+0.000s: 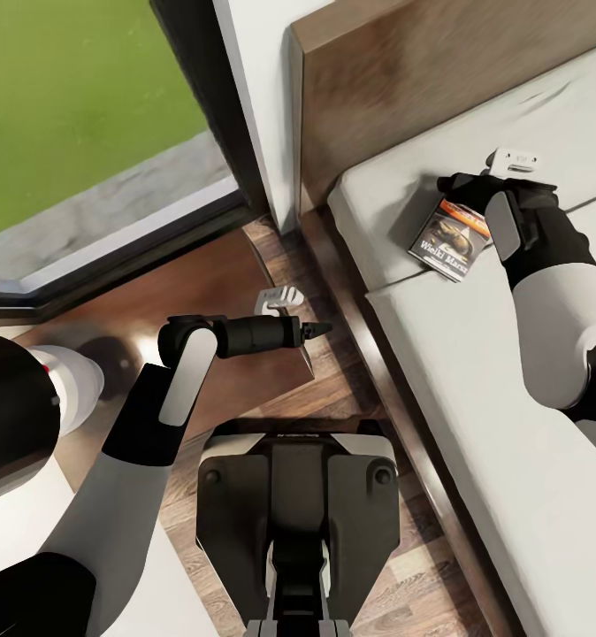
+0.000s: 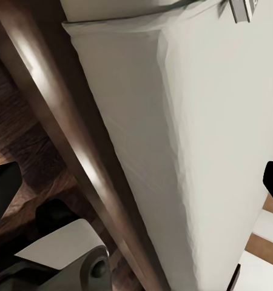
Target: In the bedroom, move the book from the bed onto either nightstand, and place the two sandals side by side next to the bed.
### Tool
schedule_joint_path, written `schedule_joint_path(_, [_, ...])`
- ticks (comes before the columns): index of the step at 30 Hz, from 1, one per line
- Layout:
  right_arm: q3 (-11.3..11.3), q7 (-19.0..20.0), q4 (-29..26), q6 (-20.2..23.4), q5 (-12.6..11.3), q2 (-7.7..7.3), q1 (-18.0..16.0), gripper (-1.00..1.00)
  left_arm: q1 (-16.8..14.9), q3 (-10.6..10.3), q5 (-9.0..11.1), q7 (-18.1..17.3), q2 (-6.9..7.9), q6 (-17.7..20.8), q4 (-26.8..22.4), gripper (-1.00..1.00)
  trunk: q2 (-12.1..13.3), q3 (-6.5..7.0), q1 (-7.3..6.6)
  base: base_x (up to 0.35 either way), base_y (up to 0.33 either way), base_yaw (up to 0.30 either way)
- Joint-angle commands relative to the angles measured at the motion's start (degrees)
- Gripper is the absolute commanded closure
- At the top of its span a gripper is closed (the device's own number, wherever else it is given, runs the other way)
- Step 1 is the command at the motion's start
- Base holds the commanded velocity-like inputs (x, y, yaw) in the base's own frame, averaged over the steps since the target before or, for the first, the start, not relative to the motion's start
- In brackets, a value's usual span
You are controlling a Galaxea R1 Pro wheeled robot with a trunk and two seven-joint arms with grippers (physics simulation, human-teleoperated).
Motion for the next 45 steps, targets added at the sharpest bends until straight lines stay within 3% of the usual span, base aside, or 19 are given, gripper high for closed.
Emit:
schedule_joint_path(1, [-0.1,-0.1,3.3,0.3,-0.8,0.01,0.0,-1.0,0.0,0.1,-0.6,-0.6,-0.03,0.2,0.0,-1.0,-0.1,-0.06,0.05,0.0,0.0,0.0])
schedule_joint_path(45, [-0.1,-0.4,3.2,1.6,-0.8,0.04,0.0,-1.0,0.0,0.1,-0.5,-0.7,0.03,0.2,-0.1,-1.0,-0.1,-0.06,0.05,-0.054,0.002,0.0])
